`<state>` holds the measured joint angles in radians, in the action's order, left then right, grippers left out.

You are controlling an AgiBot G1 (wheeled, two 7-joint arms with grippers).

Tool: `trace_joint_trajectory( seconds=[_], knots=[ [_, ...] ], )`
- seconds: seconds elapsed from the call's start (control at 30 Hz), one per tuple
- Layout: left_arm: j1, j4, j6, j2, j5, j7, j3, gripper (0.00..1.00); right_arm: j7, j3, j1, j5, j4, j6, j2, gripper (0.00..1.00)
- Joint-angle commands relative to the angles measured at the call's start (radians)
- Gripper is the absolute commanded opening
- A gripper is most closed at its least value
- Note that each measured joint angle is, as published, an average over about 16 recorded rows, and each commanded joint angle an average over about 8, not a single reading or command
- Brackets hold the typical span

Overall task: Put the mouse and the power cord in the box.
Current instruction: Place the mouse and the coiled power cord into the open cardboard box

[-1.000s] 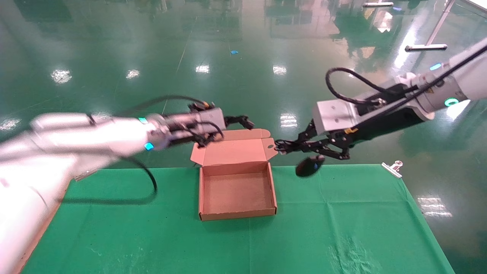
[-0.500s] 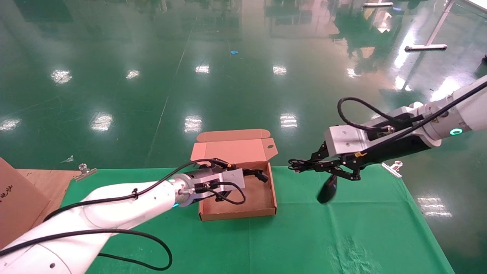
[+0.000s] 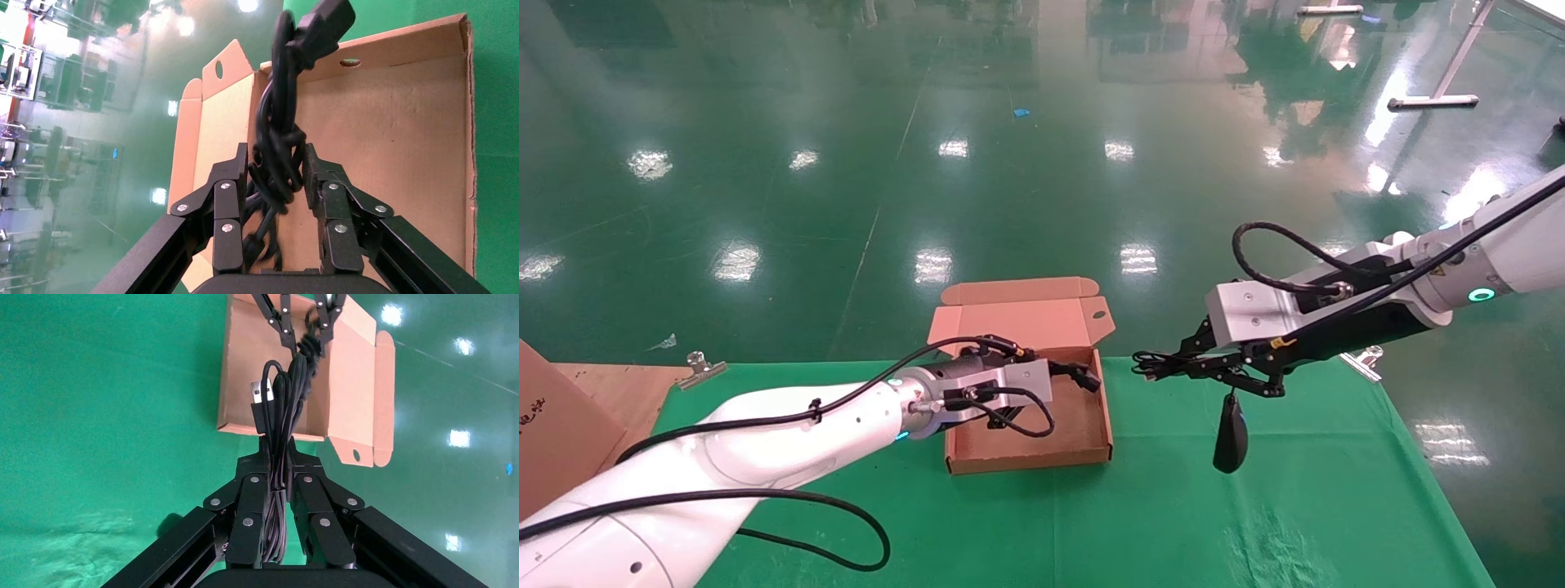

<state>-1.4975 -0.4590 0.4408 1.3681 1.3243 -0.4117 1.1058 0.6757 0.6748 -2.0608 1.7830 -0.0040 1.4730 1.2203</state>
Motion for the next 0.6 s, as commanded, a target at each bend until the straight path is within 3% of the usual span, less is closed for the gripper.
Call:
trace_joint_trajectory(
  seconds=[0.03,0.3,0.6],
  knots=[
    [-0.002,0.0,-0.004,0.0,-0.013,0.0,0.014,1.0,-0.001,0.0,0.0,0.0,0.0,0.002,0.001,0.0],
    [-0.026,0.01,0.0,-0.002,-0.074,-0.002,0.051,1.0,-0.011,0.001,-0.012,0.001,0.004,0.01,0.014,0.0],
    [-0.093,0.068,0.095,-0.057,-0.218,0.015,-0.01,1.0,-0.041,-0.004,-0.021,-0.006,0.025,-0.023,0.095,0.0]
  ],
)
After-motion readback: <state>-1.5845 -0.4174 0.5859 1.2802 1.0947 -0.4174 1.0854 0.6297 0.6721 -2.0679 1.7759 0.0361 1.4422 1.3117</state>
